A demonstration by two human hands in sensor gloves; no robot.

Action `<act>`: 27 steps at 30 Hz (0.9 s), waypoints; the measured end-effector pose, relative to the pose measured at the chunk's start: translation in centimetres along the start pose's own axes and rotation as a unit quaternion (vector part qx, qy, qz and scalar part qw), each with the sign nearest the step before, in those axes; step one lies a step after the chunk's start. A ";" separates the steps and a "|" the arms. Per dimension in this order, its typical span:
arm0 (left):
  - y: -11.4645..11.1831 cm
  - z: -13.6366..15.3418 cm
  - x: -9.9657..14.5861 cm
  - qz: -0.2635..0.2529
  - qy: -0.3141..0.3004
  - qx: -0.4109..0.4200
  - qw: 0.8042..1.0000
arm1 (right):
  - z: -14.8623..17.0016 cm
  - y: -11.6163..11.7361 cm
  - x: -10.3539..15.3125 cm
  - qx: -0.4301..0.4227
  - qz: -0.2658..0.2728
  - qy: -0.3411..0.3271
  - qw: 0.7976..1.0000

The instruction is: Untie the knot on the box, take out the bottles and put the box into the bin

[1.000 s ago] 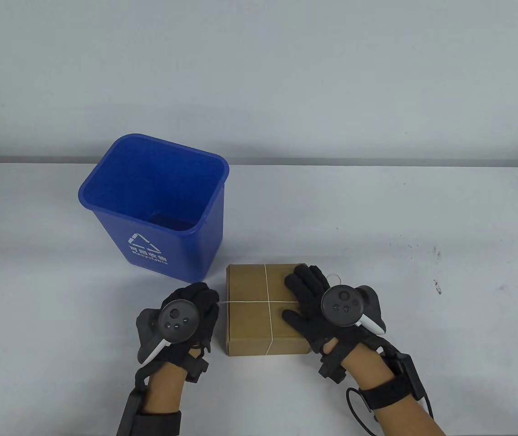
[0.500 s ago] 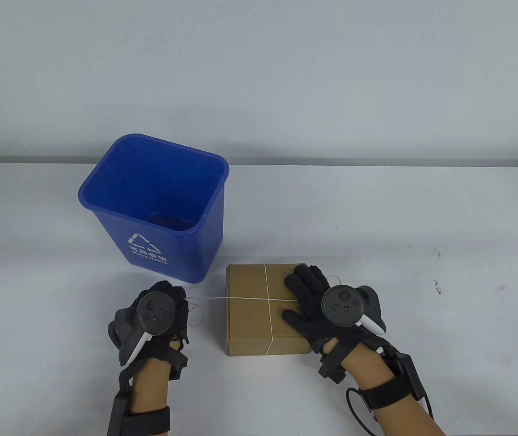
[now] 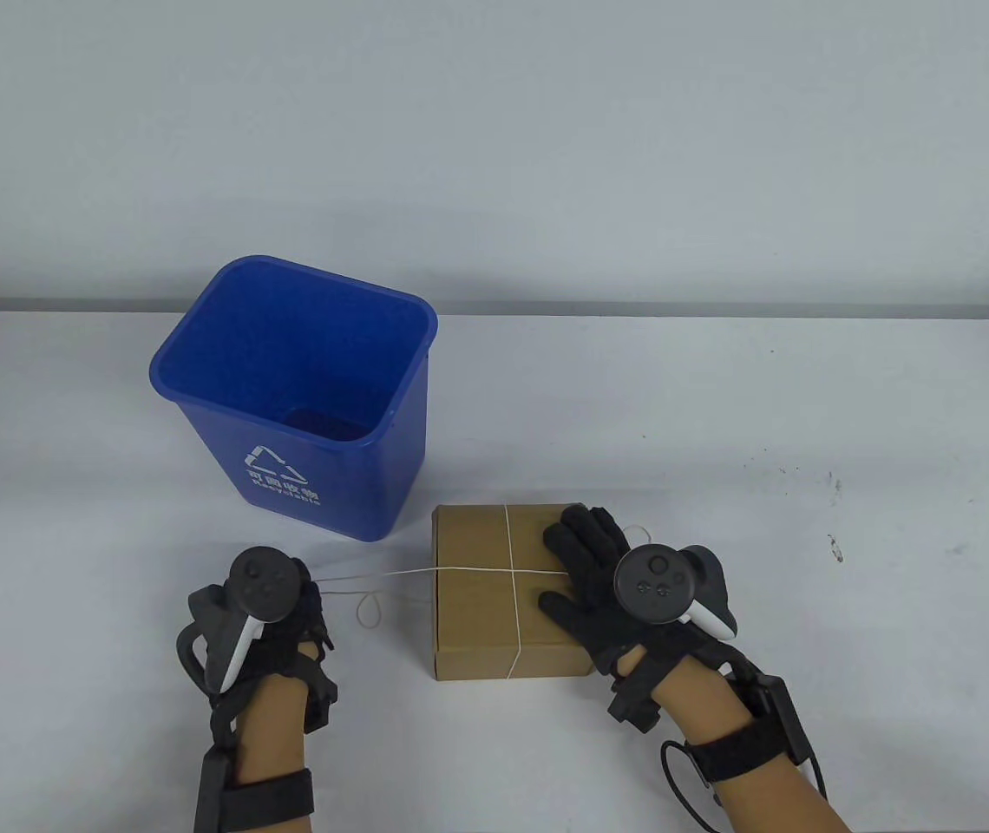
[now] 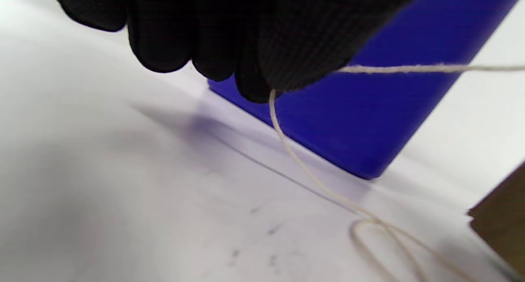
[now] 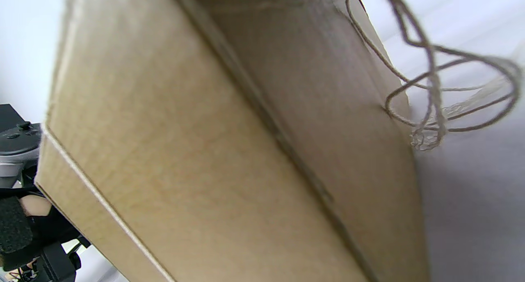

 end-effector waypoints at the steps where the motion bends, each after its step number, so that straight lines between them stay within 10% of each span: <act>1: -0.2 0.2 -0.1 0.004 0.006 0.000 1.000 | 0.0 0.0 0.0 0.000 0.000 0.000 1.000; 12: -0.1 -0.1 0.1 0.019 0.007 0.004 1.000 | 0.0 0.0 0.0 -0.001 0.000 0.000 1.000; 27: 1.3 -8.2 3.9 -0.005 -0.242 0.114 0.963 | 0.0 0.0 0.0 -0.002 0.000 -0.001 1.000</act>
Point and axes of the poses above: the tracker on the back of each hand, its own z axis roughly to the little-finger side, its own x axis roughly from the fingertips to the wrist, y = z × x, the point moved 4 cm from there along -x, roughly from the wrist to the fingertips, and after that the axes turned 3 degrees about -x, right-handed, at the moved point
